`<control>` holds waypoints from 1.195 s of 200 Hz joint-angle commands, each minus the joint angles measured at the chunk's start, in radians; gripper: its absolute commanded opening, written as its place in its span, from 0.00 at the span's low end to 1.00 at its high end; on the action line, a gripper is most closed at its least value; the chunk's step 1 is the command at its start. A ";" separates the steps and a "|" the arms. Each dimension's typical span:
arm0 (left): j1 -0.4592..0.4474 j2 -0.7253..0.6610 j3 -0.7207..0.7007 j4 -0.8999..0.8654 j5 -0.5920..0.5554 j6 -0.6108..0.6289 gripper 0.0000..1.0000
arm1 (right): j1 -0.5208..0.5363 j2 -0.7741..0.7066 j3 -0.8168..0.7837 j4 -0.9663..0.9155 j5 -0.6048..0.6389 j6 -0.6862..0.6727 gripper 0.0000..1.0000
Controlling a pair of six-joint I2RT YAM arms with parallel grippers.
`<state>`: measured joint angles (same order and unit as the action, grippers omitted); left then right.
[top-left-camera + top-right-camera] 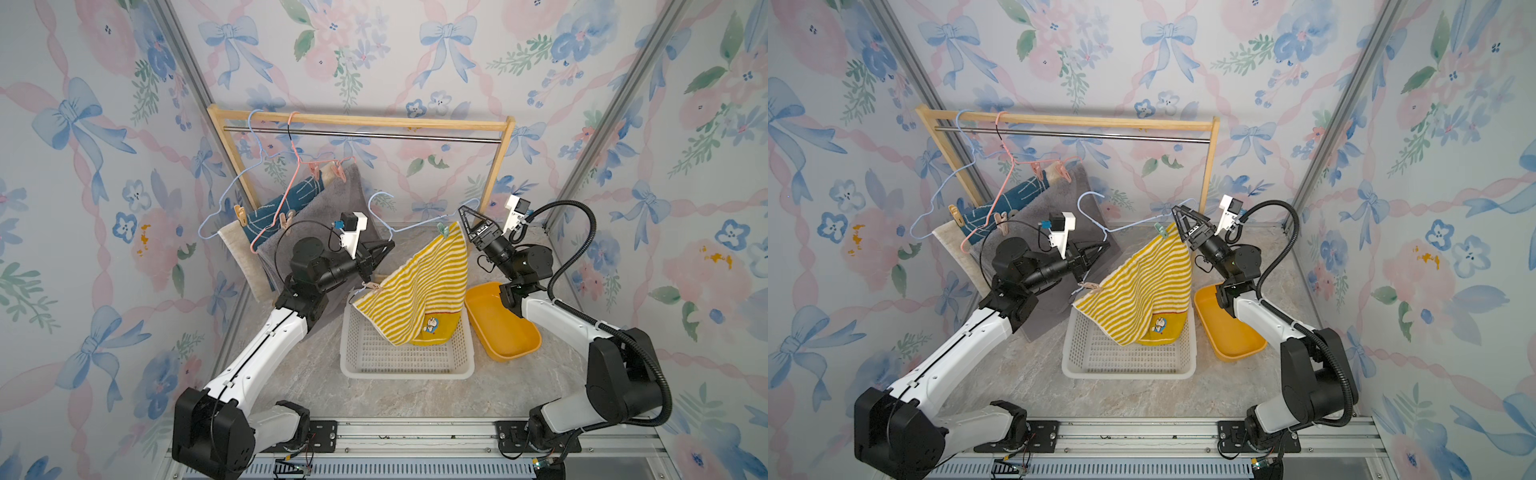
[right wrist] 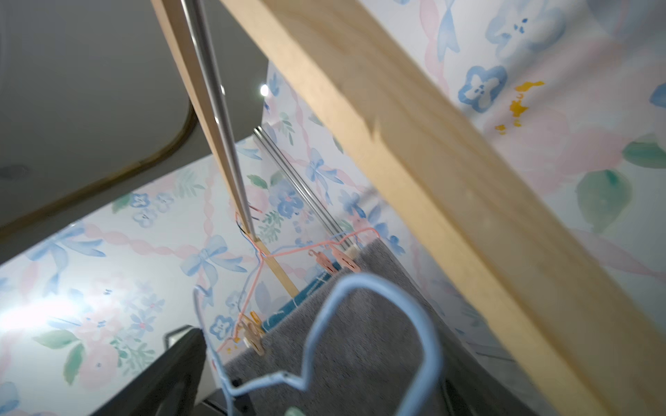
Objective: Remove the clothespins securing towels to the hanger
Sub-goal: Pick up the hanger from the clothesline.
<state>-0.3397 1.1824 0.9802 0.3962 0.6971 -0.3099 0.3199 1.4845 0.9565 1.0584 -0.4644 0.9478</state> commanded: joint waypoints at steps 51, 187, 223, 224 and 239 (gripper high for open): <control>0.013 -0.067 -0.022 0.012 0.100 0.204 0.00 | 0.135 -0.380 0.002 -0.968 0.364 -0.709 0.98; -0.041 0.059 0.142 -0.569 0.079 0.602 0.00 | 0.149 -0.724 -0.056 -1.423 0.335 -0.859 0.99; -0.069 0.128 0.167 -0.642 0.054 0.574 0.00 | 0.269 -0.615 -0.021 -1.453 0.376 -0.970 0.96; -0.069 0.131 0.166 -0.642 0.055 0.571 0.00 | 0.272 -0.613 -0.021 -1.452 0.379 -0.974 0.96; -0.064 0.163 0.166 -0.644 0.084 0.536 0.00 | 0.327 -0.597 -0.047 -1.421 0.453 -1.006 0.94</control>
<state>-0.4068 1.3144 1.1175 -0.2104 0.7631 0.2569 0.5804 0.8650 0.9123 -0.3420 -0.0872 0.0326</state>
